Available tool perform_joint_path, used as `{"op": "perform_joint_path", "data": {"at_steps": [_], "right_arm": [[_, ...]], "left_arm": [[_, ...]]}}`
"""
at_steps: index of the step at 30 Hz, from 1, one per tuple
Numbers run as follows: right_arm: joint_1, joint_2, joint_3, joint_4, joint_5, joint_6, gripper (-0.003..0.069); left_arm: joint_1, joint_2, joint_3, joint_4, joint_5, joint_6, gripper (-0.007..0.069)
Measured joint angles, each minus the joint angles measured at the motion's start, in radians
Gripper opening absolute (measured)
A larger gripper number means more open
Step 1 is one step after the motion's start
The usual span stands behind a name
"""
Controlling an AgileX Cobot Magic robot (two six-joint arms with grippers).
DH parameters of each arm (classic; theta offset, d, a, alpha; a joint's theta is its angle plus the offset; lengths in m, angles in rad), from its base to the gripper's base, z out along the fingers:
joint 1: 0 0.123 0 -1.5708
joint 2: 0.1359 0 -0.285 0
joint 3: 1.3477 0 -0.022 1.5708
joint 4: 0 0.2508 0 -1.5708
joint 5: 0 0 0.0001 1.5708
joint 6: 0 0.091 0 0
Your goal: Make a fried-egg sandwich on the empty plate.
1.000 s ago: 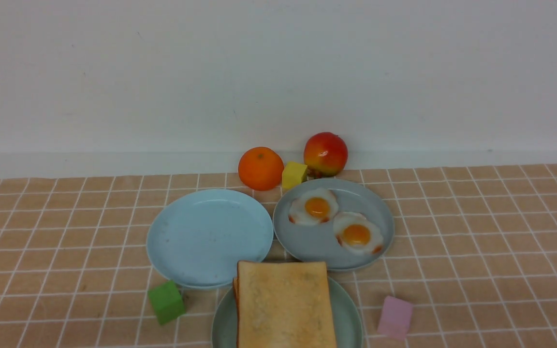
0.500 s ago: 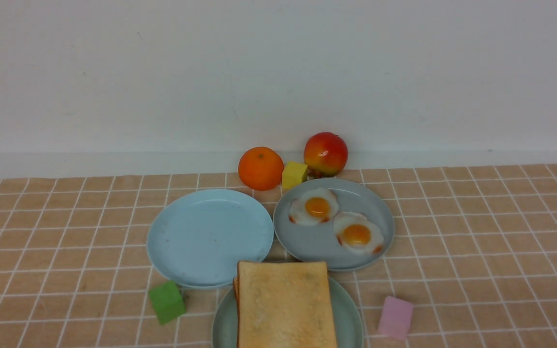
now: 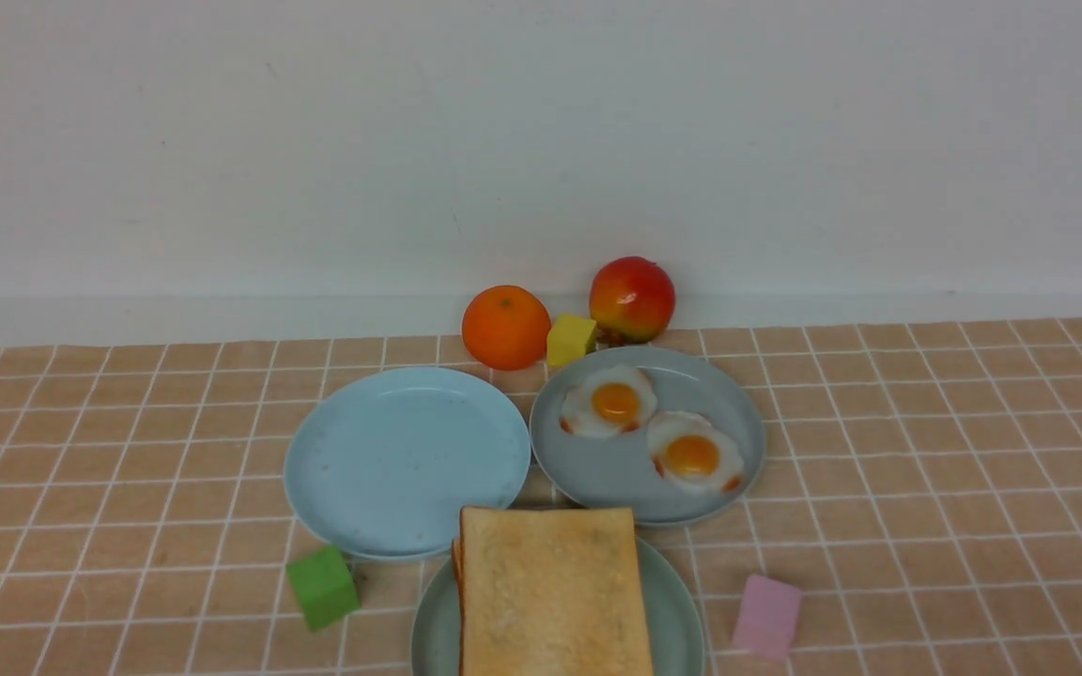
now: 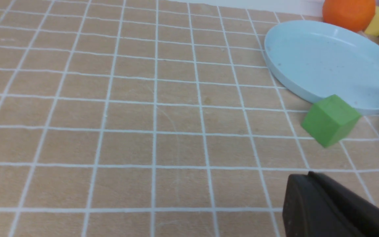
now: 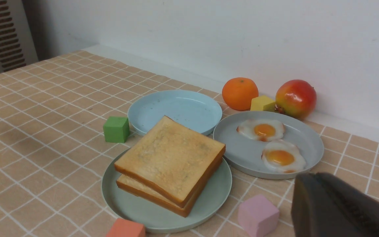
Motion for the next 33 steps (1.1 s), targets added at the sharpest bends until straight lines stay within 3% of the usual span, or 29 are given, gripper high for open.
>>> {"op": "perform_joint_path", "data": {"at_steps": [18,26,29,33], "right_arm": [[-0.003,0.0,0.0,0.0,0.001,0.0,0.001],[-0.148,0.0,0.0,-0.049,-0.001,0.004,0.0018],[-0.181,0.0,0.003,-0.08,-0.001,0.051,0.0019],[-0.261,0.0,0.052,-0.245,-0.001,0.26,0.0022]], "left_arm": [[0.0,0.0,0.0,0.04,-0.002,0.0,-0.001],[0.0,0.0,0.0,0.04,-0.002,0.0,-0.0003],[0.0,0.0,0.0,0.04,-0.002,0.0,-0.0003],[0.0,0.0,0.0,0.04,-0.002,0.0,-0.0003]]}}
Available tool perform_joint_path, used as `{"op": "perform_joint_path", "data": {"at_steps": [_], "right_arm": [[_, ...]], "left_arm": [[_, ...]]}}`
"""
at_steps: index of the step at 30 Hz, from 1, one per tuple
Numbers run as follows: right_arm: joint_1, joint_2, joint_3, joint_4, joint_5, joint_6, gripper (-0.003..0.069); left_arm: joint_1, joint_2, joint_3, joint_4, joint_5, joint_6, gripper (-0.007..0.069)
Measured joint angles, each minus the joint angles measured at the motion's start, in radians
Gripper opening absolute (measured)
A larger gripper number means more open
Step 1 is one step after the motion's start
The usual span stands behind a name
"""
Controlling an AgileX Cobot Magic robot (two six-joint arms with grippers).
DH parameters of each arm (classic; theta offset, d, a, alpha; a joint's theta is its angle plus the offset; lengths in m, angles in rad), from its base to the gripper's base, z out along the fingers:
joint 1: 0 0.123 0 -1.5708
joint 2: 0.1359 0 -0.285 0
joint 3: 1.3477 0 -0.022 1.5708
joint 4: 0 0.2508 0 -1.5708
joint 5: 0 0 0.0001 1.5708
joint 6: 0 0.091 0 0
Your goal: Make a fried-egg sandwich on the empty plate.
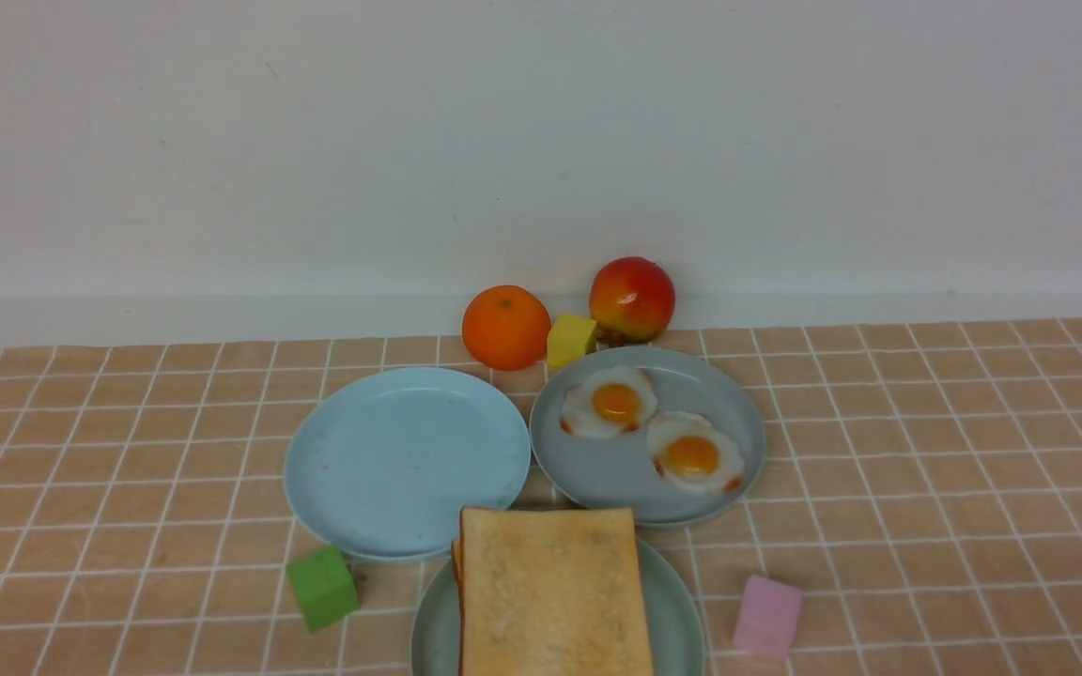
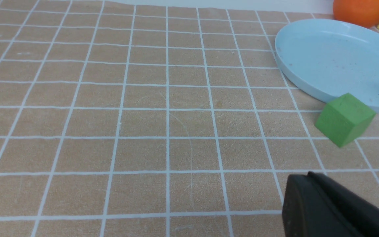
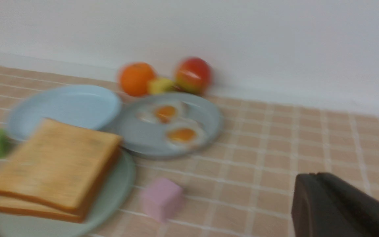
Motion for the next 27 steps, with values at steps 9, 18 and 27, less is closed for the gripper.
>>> {"op": "perform_joint_path", "data": {"at_steps": [9,18,27], "right_arm": [[-0.109,0.0,0.197,-0.286,-0.04,0.375,0.0036],[-0.112,0.0,0.204,-0.314,-0.069,0.425,0.0052],[-0.112,0.0,0.204,-0.314,-0.069,0.428,0.0064]], "left_arm": [[0.0,0.0,0.001,0.001,-0.001,0.0,0.0002],[0.0,0.0,0.002,0.001,-0.001,0.0,0.0004],[0.0,0.0,0.002,0.001,-0.001,0.0,0.0013]]}}
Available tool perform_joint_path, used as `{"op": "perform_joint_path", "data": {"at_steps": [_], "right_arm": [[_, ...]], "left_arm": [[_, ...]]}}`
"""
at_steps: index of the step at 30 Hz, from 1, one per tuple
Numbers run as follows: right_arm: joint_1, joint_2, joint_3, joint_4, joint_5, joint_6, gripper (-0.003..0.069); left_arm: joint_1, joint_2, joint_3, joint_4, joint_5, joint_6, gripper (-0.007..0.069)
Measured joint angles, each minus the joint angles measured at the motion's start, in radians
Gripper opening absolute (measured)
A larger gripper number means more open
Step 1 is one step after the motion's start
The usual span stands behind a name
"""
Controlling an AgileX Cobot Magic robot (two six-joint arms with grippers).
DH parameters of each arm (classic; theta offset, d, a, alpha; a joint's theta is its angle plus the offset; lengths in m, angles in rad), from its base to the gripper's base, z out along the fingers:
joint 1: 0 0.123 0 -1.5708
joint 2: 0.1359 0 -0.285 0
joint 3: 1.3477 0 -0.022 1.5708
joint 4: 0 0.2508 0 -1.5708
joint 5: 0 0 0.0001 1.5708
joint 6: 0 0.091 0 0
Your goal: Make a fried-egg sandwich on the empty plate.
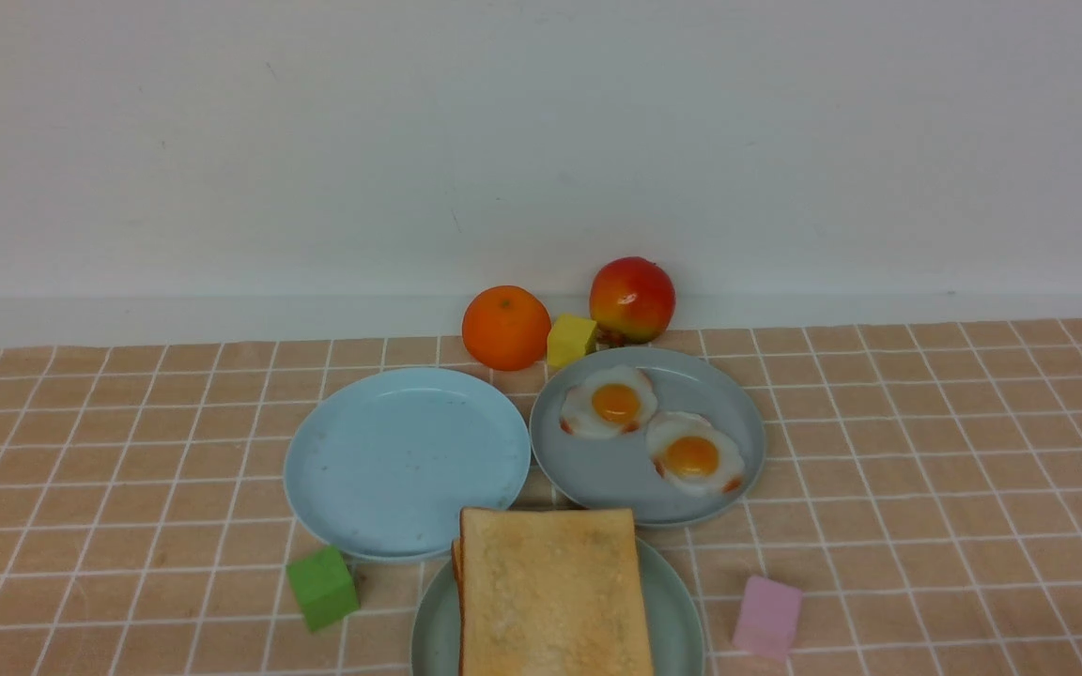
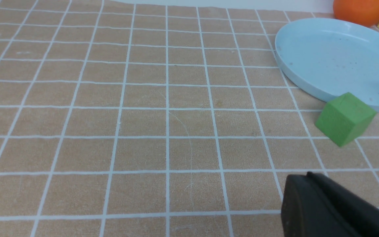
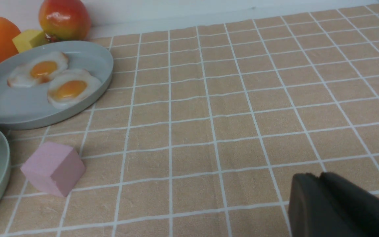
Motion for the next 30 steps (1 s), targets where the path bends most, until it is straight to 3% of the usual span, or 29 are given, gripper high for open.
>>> {"op": "perform_joint_path", "data": {"at_steps": [30], "right_arm": [[0.0,0.0,0.0,0.0,0.0,0.0,0.0094]], "left_arm": [[0.0,0.0,0.0,0.0,0.0,0.0,0.0039]]}}
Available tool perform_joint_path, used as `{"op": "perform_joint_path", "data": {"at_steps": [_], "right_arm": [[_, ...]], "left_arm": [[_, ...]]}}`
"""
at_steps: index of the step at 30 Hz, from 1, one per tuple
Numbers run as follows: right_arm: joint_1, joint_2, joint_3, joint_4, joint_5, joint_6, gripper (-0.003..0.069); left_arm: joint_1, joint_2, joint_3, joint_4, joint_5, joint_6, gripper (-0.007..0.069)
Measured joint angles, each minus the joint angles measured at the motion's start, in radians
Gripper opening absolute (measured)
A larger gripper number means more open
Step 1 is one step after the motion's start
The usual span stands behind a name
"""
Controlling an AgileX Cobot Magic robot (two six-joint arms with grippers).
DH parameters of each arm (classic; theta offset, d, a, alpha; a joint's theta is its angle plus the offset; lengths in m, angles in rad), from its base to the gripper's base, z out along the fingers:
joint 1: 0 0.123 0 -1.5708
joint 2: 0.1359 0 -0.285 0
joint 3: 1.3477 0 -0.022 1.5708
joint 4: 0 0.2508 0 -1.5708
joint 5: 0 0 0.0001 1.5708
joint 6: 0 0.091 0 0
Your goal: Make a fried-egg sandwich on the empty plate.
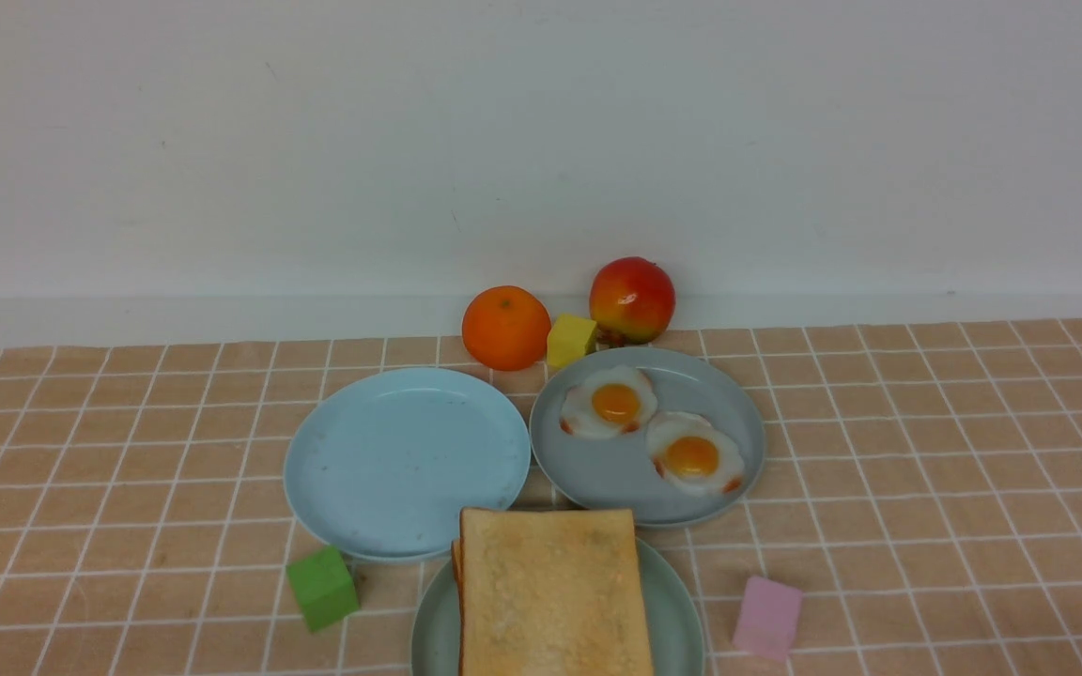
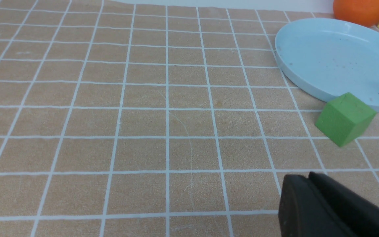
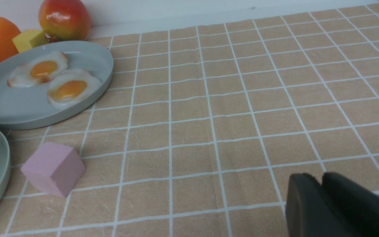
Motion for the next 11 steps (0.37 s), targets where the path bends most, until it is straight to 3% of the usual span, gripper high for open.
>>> {"op": "perform_joint_path", "data": {"at_steps": [11], "right_arm": [[0.0,0.0,0.0,0.0,0.0,0.0,0.0104]], "left_arm": [[0.0,0.0,0.0,0.0,0.0,0.0,0.0049]]}}
